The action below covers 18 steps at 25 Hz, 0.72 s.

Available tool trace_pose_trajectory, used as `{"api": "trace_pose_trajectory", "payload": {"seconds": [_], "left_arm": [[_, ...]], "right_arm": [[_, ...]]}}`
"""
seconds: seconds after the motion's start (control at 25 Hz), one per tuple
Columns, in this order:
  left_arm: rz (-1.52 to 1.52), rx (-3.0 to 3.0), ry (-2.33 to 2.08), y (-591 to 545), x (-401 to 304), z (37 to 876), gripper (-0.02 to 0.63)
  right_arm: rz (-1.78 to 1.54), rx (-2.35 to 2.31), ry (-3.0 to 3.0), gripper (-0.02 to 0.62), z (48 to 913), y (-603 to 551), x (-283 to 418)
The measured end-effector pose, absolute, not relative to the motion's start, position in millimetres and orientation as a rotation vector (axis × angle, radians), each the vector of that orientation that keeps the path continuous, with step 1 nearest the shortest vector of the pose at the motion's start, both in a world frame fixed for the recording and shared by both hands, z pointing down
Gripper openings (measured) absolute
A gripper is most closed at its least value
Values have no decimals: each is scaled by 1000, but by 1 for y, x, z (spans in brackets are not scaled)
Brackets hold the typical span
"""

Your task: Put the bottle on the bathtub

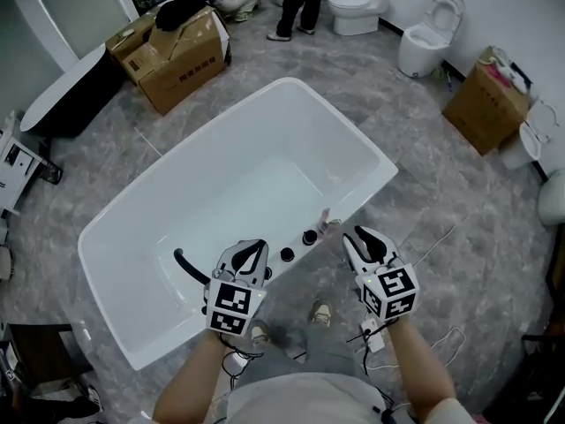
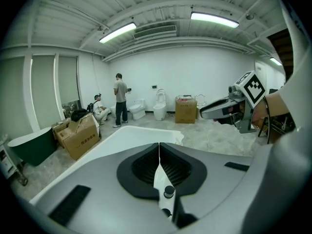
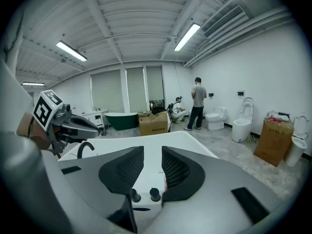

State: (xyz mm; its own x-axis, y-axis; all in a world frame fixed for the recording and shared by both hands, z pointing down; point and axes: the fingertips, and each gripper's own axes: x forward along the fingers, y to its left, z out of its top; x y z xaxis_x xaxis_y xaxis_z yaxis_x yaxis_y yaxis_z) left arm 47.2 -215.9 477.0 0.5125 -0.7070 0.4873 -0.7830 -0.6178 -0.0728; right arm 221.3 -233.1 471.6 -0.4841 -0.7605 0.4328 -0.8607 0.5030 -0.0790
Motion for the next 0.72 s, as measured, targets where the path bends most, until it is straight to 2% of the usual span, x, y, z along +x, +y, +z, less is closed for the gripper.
{"api": "trace_pose_trajectory", "payload": {"seconds": [0.2,0.36,0.72], "left_arm": [[652,2746,-1315,-203,48,403,21],[562,2801,-1357,-196,36,352,21],[276,2914,-1427,-168,9,247,21]], "right_arm": [[441,1381,-2496,78,399,-209,212],[489,1417,-2593,52,341,-191,202],[91,1341,-2693,40,225,-152,157]]}}
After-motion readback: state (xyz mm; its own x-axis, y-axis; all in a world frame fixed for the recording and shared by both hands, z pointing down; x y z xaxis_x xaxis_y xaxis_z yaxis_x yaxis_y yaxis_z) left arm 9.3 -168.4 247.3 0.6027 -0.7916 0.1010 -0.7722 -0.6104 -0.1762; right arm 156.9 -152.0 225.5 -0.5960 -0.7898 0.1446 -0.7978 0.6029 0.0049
